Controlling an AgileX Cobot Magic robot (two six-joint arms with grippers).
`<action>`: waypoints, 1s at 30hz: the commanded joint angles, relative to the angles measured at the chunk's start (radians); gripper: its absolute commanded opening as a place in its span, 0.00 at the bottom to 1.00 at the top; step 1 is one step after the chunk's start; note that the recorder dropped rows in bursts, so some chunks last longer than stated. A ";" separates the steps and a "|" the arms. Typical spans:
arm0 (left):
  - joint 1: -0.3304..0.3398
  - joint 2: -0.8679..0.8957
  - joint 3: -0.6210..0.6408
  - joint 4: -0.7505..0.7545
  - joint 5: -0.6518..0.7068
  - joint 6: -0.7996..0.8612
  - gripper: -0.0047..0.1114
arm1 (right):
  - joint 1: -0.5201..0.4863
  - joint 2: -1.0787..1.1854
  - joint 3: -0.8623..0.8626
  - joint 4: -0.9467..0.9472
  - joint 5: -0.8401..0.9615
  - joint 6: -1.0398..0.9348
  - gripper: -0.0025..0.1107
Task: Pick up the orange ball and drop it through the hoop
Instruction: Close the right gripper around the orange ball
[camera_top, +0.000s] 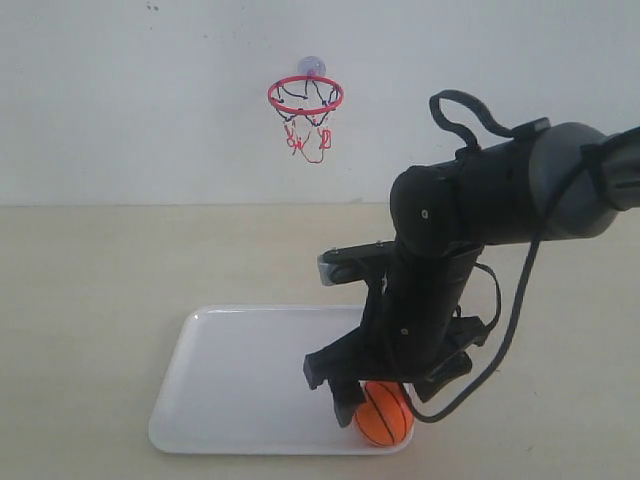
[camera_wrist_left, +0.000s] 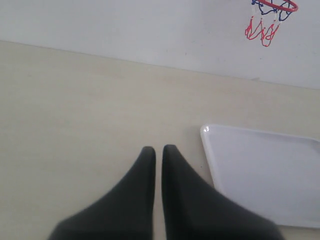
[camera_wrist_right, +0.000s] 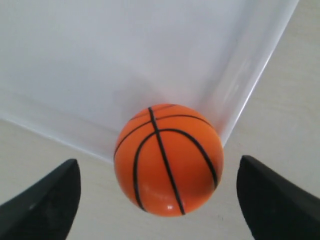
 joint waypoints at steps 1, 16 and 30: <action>-0.002 -0.002 0.004 -0.006 -0.004 0.006 0.08 | 0.001 0.027 -0.007 -0.005 0.013 0.000 0.72; -0.002 -0.002 0.004 -0.006 -0.004 0.006 0.08 | 0.001 0.034 -0.014 -0.005 0.011 -0.009 0.55; -0.002 -0.002 0.004 -0.006 -0.004 0.006 0.08 | 0.001 0.034 -0.017 -0.003 0.016 -0.023 0.02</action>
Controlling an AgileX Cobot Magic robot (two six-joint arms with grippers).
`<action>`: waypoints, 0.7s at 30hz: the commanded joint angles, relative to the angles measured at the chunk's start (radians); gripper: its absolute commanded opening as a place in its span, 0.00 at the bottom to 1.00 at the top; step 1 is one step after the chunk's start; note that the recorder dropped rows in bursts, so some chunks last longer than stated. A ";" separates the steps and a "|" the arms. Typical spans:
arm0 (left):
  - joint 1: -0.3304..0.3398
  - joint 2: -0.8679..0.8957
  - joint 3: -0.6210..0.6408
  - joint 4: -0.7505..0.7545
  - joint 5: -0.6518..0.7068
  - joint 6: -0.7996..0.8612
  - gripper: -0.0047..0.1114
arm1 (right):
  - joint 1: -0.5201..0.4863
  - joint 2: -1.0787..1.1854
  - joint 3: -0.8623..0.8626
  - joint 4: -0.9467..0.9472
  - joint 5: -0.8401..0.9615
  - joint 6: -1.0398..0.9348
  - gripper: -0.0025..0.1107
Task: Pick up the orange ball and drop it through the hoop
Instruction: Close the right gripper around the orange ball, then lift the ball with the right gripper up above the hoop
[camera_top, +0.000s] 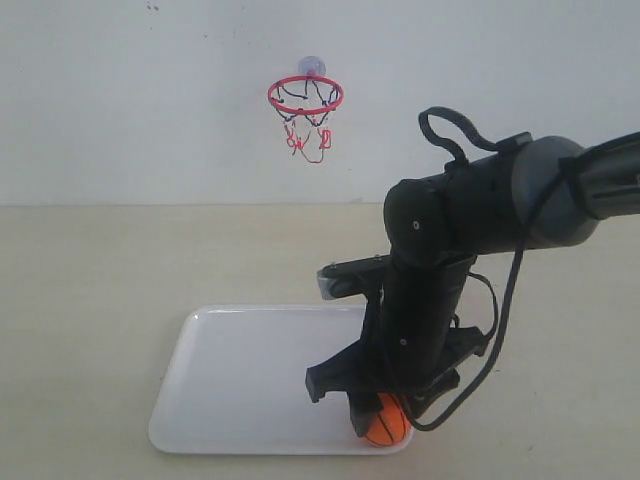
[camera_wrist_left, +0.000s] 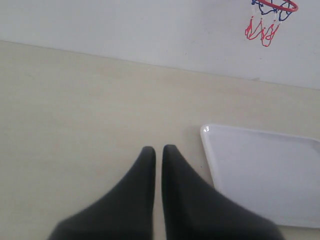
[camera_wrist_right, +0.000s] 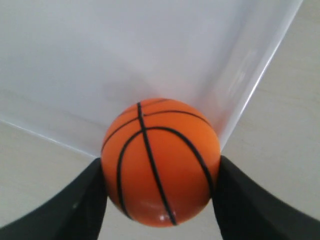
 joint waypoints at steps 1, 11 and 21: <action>-0.002 -0.002 0.004 -0.006 -0.004 0.006 0.08 | 0.001 -0.005 -0.015 -0.003 0.005 -0.034 0.02; -0.002 -0.002 0.004 -0.006 -0.004 0.006 0.08 | 0.001 -0.238 -0.202 -0.001 0.048 -0.181 0.02; -0.002 -0.002 0.004 -0.006 -0.004 0.006 0.08 | -0.039 -0.271 -0.201 -0.203 -0.332 -0.205 0.02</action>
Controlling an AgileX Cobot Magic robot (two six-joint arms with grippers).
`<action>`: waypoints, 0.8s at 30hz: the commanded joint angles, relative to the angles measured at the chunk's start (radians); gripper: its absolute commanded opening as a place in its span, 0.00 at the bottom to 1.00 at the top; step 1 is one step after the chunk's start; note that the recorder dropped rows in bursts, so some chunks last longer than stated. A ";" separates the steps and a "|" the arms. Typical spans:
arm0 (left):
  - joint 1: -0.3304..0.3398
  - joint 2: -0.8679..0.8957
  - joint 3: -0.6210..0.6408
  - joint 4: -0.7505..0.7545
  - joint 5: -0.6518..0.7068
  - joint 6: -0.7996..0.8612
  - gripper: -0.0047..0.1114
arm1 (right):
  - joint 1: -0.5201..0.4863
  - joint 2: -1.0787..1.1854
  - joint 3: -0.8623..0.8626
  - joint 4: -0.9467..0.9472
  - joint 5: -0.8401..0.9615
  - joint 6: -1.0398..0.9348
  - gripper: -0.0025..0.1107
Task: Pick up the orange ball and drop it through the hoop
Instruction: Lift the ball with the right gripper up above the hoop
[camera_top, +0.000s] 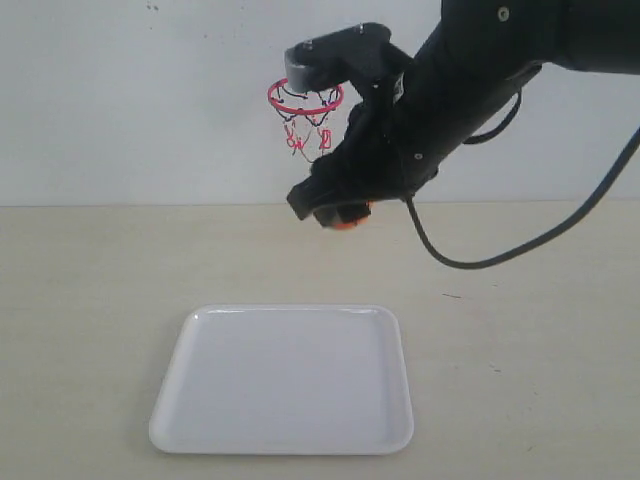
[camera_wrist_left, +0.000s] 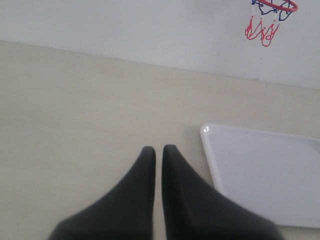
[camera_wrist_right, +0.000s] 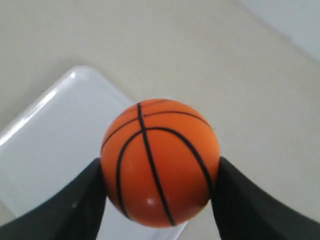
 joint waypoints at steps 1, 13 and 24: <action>-0.002 -0.002 0.004 -0.006 -0.004 0.006 0.08 | -0.056 -0.009 -0.003 -0.059 -0.237 0.078 0.02; -0.002 -0.002 0.004 -0.006 -0.004 0.006 0.08 | -0.245 0.164 -0.003 -0.031 -0.722 0.171 0.02; -0.002 -0.002 0.004 -0.006 -0.004 0.006 0.08 | -0.292 0.372 -0.282 -0.094 -0.779 0.193 0.02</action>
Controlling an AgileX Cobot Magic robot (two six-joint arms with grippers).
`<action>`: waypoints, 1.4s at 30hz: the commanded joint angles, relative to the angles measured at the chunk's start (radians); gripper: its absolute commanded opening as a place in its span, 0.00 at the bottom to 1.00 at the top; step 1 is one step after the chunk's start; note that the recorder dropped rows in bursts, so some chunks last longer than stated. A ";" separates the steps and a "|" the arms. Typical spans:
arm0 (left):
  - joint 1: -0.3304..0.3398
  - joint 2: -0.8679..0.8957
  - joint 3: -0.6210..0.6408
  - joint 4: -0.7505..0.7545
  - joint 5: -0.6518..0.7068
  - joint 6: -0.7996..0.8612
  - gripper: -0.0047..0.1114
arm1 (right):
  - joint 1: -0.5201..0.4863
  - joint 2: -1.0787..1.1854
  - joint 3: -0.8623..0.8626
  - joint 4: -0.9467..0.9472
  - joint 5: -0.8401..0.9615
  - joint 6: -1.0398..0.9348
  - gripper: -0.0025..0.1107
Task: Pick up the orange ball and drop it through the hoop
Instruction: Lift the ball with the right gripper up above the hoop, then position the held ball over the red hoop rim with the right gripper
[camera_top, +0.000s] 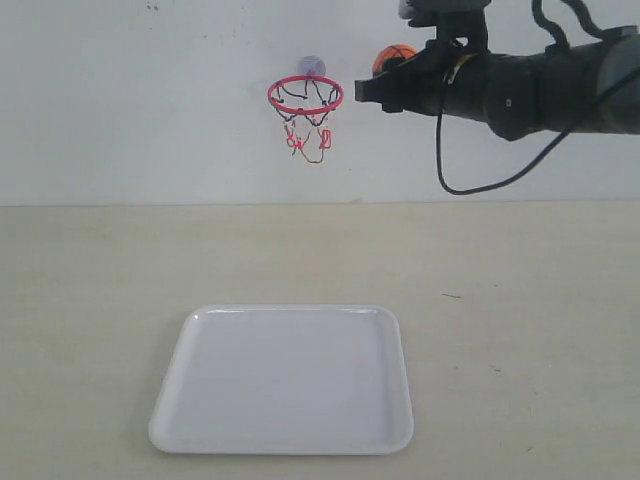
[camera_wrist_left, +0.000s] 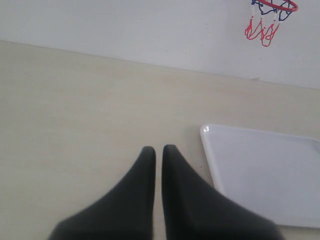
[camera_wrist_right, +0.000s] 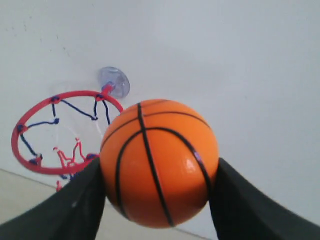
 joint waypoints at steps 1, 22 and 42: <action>-0.002 -0.002 0.004 -0.006 -0.004 0.006 0.08 | -0.005 0.057 -0.167 -0.034 0.054 0.003 0.02; -0.002 -0.002 0.004 -0.006 -0.004 0.006 0.08 | -0.198 0.281 -0.658 1.377 0.774 -1.142 0.02; -0.002 -0.002 0.004 -0.006 -0.004 0.006 0.08 | -0.088 0.450 -0.833 1.386 0.726 -1.081 0.02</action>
